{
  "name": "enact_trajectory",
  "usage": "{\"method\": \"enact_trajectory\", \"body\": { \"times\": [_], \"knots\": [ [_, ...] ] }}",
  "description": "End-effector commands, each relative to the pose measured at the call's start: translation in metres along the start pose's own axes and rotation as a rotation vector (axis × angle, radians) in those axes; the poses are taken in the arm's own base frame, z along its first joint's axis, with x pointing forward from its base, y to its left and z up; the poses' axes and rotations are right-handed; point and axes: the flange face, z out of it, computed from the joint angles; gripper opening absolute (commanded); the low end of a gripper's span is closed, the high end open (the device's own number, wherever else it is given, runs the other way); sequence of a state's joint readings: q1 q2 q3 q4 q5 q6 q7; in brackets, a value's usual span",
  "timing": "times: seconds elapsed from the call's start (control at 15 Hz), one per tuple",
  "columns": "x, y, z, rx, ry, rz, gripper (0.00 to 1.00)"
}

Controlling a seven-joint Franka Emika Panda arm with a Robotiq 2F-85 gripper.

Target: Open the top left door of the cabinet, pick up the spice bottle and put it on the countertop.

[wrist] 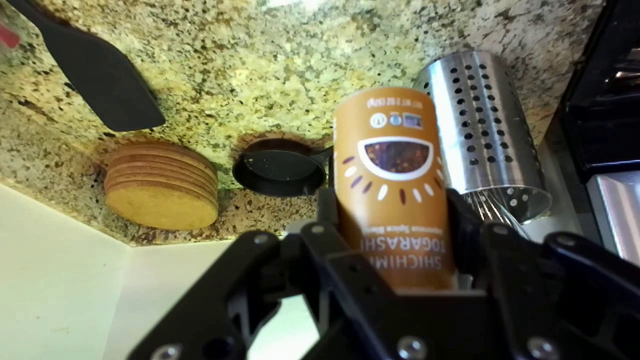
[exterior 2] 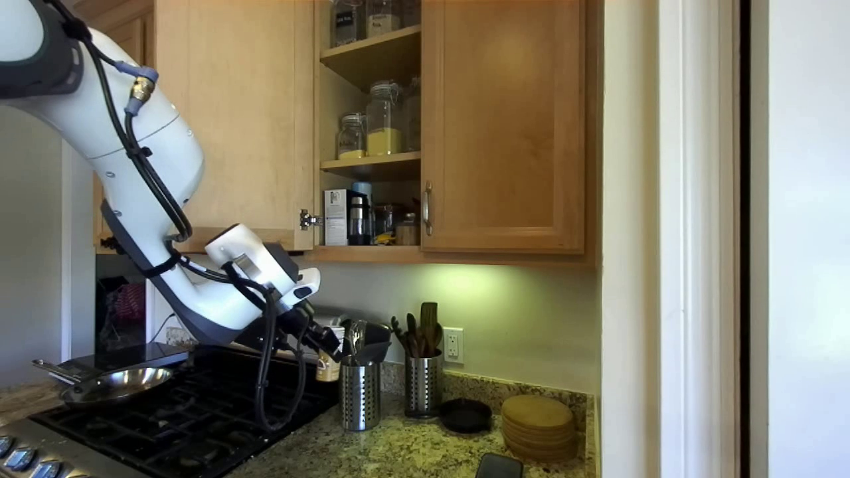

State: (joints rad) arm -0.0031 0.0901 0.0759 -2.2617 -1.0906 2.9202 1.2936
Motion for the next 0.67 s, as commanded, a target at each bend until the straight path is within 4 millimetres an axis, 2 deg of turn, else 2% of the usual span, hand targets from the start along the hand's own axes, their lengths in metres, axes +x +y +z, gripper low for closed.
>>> {"method": "enact_trajectory", "body": {
  "times": [0.0,0.6],
  "knots": [
    [0.0,-0.001,0.011,0.02,0.038,0.02,0.27],
    [-0.006,-0.012,0.035,0.016,0.059,0.076,0.27]
  ]
}}
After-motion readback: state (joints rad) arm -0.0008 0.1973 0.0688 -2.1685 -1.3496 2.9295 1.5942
